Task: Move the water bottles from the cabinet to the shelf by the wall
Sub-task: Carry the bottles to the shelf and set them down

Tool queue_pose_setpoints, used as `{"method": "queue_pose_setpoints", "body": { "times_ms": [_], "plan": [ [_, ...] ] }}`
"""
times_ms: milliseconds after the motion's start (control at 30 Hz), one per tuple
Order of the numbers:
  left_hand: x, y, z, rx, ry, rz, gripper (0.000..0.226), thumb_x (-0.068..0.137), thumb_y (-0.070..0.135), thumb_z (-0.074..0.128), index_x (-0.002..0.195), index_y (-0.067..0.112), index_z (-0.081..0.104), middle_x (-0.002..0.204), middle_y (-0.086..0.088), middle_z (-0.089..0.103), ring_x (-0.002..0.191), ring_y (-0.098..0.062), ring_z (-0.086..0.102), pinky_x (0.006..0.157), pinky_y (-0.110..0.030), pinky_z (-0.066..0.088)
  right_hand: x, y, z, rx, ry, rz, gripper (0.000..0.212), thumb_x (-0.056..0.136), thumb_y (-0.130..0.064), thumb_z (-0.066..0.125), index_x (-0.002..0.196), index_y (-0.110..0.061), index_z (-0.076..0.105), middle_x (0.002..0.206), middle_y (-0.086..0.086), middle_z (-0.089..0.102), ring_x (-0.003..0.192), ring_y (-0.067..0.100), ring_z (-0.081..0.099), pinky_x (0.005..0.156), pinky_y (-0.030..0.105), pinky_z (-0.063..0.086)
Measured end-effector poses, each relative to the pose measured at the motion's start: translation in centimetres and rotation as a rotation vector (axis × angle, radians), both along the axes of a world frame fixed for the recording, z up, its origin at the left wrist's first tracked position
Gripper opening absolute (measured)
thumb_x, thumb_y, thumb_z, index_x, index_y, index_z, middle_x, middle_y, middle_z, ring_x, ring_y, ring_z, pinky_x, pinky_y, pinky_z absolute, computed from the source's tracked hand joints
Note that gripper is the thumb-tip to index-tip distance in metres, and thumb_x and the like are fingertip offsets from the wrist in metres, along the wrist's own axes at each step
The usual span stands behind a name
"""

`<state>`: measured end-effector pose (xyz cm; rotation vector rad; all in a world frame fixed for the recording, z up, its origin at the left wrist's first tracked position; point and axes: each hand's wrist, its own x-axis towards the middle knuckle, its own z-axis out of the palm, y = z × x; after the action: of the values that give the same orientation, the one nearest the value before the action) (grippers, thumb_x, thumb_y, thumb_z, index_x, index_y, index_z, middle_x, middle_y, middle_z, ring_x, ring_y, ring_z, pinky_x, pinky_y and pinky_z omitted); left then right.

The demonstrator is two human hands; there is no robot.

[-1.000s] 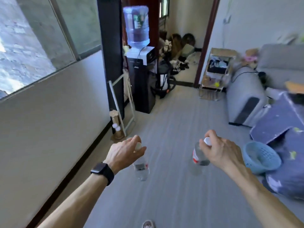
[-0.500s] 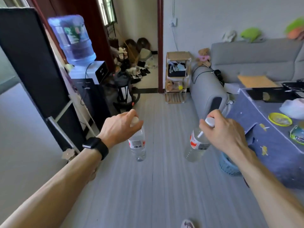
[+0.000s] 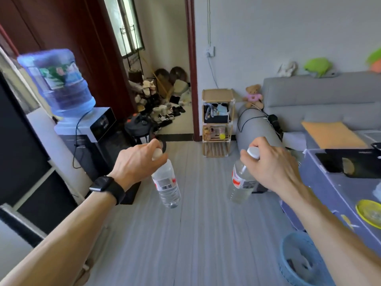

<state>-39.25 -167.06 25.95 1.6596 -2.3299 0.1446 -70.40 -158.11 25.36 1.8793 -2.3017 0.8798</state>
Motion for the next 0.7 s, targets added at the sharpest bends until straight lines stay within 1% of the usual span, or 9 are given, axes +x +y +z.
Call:
{"method": "queue_pose_setpoints", "body": {
  "times_ms": [67,200,333,467,567,633,700],
  "plan": [
    [-1.6,-3.9,0.0,-0.009,0.002,0.007,0.027,0.093,0.062,0.04,0.089,0.035,0.041,0.084,0.012,0.064,0.071,-0.018,0.057,0.056,-0.03,0.04,-2.3,-3.6,0.4,0.011,0.019,-0.011,0.031,0.09,-0.051,0.049,0.094,-0.02,0.046,0.082,0.011,0.069,0.082,0.04,0.061,0.069,0.042,0.05],
    [-4.8,-12.3,-0.7,-0.021,-0.014,-0.003,0.027,0.091,0.061,0.04,0.092,0.034,0.045,0.083,0.011,0.065,0.071,-0.019,0.059,0.06,-0.031,0.049,-5.8,-11.0,0.4,0.004,0.065,-0.034,0.034,0.09,-0.053,0.045,0.095,-0.019,0.045,0.082,0.009,0.071,0.085,0.038,0.063,0.068,0.042,0.05],
    [-7.7,-21.4,-1.0,-0.024,-0.042,-0.03,0.029,0.091,0.062,0.04,0.092,0.034,0.048,0.079,0.011,0.063,0.071,-0.017,0.059,0.058,-0.029,0.046,-8.2,-19.0,0.6,0.013,0.074,-0.076,0.034,0.092,-0.052,0.047,0.096,-0.019,0.047,0.085,0.01,0.072,0.088,0.037,0.064,0.067,0.039,0.049],
    [-10.2,-31.0,-0.2,-0.013,-0.057,-0.037,0.036,0.09,0.065,0.039,0.093,0.032,0.051,0.075,0.01,0.061,0.073,-0.019,0.061,0.062,-0.031,0.05,-10.3,-27.5,1.5,0.001,0.06,-0.102,0.034,0.09,-0.054,0.049,0.095,-0.021,0.049,0.084,0.009,0.072,0.086,0.038,0.064,0.069,0.039,0.05],
    [-12.6,-37.5,1.2,0.019,-0.045,-0.043,0.027,0.09,0.056,0.042,0.094,0.03,0.049,0.079,0.009,0.062,0.074,-0.022,0.059,0.063,-0.032,0.045,-12.0,-33.3,2.2,-0.039,0.05,-0.106,0.033,0.09,-0.053,0.052,0.095,-0.02,0.05,0.08,0.01,0.071,0.081,0.04,0.063,0.067,0.041,0.051],
    [-14.2,-41.2,1.8,0.019,-0.063,-0.066,0.022,0.089,0.051,0.042,0.094,0.03,0.048,0.083,0.006,0.063,0.074,-0.024,0.059,0.063,-0.031,0.042,-13.1,-36.8,2.7,-0.042,0.063,-0.125,0.033,0.091,-0.052,0.053,0.097,-0.02,0.051,0.083,0.012,0.071,0.082,0.042,0.062,0.066,0.04,0.049],
    [-15.7,-45.1,2.1,0.011,-0.08,-0.082,0.022,0.088,0.05,0.042,0.094,0.03,0.049,0.084,0.006,0.063,0.074,-0.024,0.058,0.062,-0.031,0.04,-14.3,-40.6,3.0,-0.043,0.066,-0.129,0.033,0.092,-0.052,0.053,0.098,-0.02,0.051,0.086,0.013,0.071,0.084,0.042,0.063,0.066,0.039,0.047]
  ]
}}
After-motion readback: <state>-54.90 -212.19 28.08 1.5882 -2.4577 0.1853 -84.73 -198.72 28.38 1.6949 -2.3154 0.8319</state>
